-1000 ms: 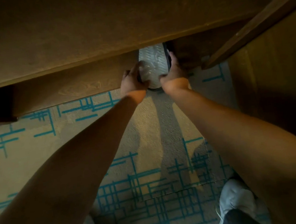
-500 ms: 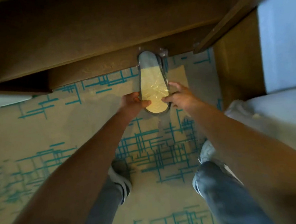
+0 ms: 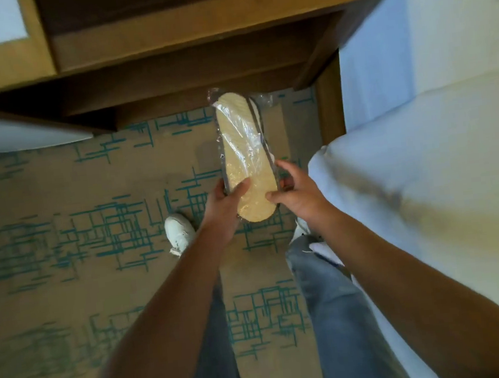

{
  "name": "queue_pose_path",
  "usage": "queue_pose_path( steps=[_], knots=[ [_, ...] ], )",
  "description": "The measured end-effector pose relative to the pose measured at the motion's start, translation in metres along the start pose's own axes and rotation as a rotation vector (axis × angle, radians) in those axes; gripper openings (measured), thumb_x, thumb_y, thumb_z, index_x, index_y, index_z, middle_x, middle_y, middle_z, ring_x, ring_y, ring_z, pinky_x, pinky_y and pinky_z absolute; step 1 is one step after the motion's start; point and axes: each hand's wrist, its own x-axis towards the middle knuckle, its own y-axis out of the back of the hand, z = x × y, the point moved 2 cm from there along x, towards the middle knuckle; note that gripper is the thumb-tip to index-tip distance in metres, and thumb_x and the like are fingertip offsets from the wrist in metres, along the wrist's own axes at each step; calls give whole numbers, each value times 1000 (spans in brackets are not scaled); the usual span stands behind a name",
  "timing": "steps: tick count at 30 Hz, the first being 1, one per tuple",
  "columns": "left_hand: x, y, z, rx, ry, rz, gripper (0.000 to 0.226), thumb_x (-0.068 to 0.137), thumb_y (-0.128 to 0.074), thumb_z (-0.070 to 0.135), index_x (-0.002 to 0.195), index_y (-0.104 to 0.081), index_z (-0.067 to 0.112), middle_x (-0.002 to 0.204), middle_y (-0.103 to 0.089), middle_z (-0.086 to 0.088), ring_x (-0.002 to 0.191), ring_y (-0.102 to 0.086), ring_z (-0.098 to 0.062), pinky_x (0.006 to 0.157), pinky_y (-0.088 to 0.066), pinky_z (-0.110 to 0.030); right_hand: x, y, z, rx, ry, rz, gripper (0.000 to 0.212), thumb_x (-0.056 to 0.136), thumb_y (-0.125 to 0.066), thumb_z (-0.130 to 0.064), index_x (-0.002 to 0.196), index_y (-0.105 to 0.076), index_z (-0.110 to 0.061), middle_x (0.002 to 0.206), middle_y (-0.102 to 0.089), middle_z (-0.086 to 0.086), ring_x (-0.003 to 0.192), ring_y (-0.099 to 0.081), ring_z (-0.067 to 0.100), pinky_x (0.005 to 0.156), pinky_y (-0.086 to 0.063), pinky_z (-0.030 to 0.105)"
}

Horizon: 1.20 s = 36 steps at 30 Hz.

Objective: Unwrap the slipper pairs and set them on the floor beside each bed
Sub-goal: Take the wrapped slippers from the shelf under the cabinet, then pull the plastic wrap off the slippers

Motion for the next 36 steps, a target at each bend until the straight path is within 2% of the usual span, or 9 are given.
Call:
queue_pose_path(
  steps=[5,9,13,15,20,25,29,31,36],
  knots=[
    [-55,9,8,41,-93,-105,48,76,-80,46,119,-67,28,112,-78,-1,101,-77,-24,87,-61,-51,-73,4,-6,58,51,-8,80,75,-86,-27,143,-45,-36,112,-69,-8,105,-68,13,87,-56,30],
    [-94,29,19,146,-183,-188,37,70,-79,51,103,-73,35,107,-79,3,101,-76,-17,95,-59,-49,-124,2,-15,145,66,39,60,73,-75,-53,127,-59,-34,100,-76,-12,97,-74,11,94,-57,40],
    [-122,47,29,213,-270,-241,57,70,-78,50,118,-69,21,109,-78,-1,103,-75,-19,97,-58,-49,-155,-11,-32,242,90,117,67,70,-67,-73,124,-58,-34,101,-74,-19,98,-74,11,77,-61,26],
    [-151,57,26,231,-289,-280,63,71,-78,50,123,-67,16,112,-77,-4,105,-75,-24,97,-57,-53,-184,-31,-29,207,101,148,60,70,-66,-77,115,-63,-38,103,-74,-12,95,-74,11,82,-61,31],
    [-186,67,16,181,-261,-301,62,73,-79,46,125,-65,15,116,-76,-9,106,-74,-31,97,-56,-57,-224,-58,-19,263,175,277,34,74,-74,-60,88,-68,-30,76,-70,-8,74,-70,10,73,-54,29],
    [-195,66,-15,141,-234,-354,63,74,-78,40,122,-65,1,116,-73,-20,108,-71,-40,99,-54,-54,-244,-62,11,374,196,259,31,76,-78,-48,101,-73,-29,98,-77,3,92,-75,18,82,-59,28],
    [-194,60,-56,199,-244,-319,28,77,-74,45,89,-71,21,84,-73,2,79,-69,-17,74,-53,-33,-247,-55,51,397,207,239,23,82,-78,-36,102,-74,-26,95,-79,-5,90,-76,10,78,-55,20],
    [-195,55,-73,275,-286,-314,24,79,-73,46,90,-72,25,79,-73,9,72,-68,-8,68,-53,-23,-246,-52,73,413,227,230,19,83,-79,-32,100,-74,-25,93,-78,-6,88,-75,9,75,-55,18],
    [-173,49,-107,352,-337,-291,31,78,-73,52,93,-72,25,89,-75,-1,82,-69,-13,75,-56,-37,-228,-59,125,492,219,181,27,87,-77,-20,113,-69,-18,100,-79,-5,94,-76,12,75,-58,19]
  ],
)
